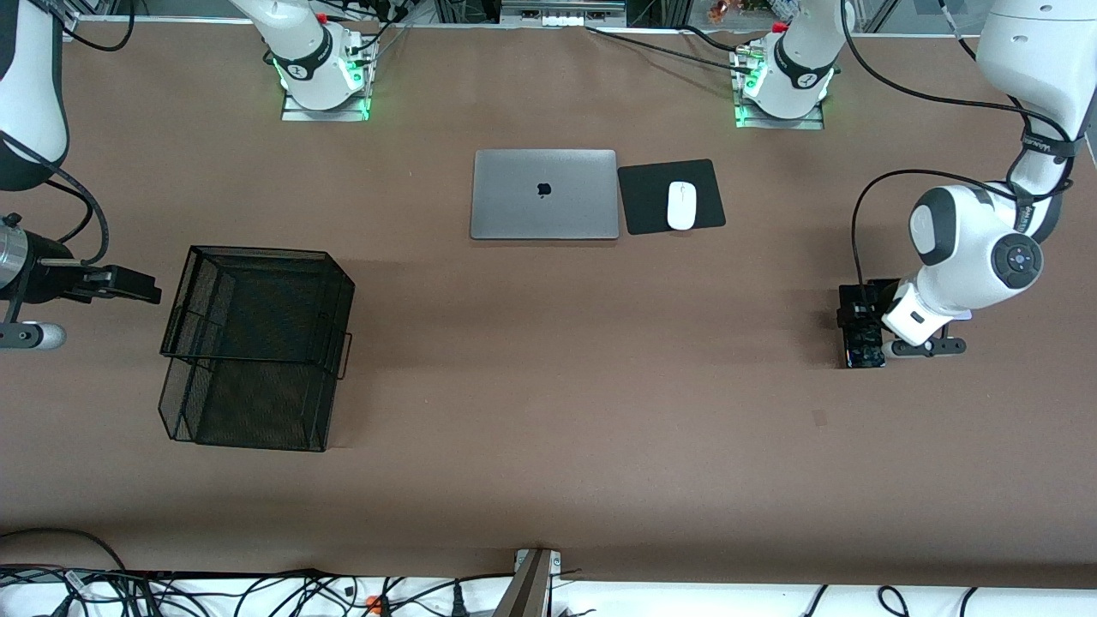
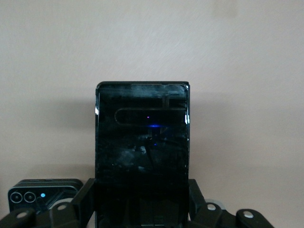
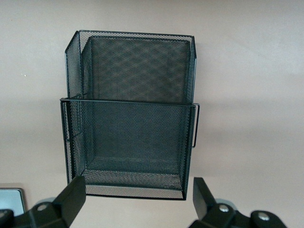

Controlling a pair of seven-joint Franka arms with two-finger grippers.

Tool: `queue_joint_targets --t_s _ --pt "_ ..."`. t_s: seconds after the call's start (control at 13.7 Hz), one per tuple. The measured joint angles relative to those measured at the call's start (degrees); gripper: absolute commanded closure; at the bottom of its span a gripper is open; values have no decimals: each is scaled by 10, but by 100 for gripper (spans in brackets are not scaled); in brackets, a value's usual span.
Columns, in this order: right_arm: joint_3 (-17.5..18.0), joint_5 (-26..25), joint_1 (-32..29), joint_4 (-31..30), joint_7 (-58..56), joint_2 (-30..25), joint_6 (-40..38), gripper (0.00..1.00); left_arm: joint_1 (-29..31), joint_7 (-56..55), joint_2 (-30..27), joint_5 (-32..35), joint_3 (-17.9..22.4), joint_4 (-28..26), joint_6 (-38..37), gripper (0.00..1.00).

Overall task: Place phones with both arms
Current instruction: 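Carry the black phone with the left gripper and set it near the laptop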

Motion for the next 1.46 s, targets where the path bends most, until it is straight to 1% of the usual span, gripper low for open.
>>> queue_joint_targets --t_s 0.22,0.44,0.59,0.88,1.02,1.17,1.32,1.46 --pt "0 0 0 0 0 0 0 0 -48 -78 9 0 -3 20 -5 100" --pt "0 0 0 0 0 0 0 0 -128 -186 34 0 -5 44 -5 100" --pt "0 0 0 0 0 0 0 0 -190 -251 51 0 -7 71 -5 100" --pt "0 0 0 0 0 0 0 0 -325 -379 93 0 -4 152 -7 100" --pt "0 0 0 0 0 0 0 0 -384 -447 112 2 1 194 -12 100" --pt "0 0 0 0 0 0 0 0 -439 -504 139 20 10 236 -18 100" --pt "0 0 0 0 0 0 0 0 -502 -562 184 56 27 283 -18 100" --pt "0 0 0 0 0 0 0 0 -564 -593 242 76 56 336 -18 100"
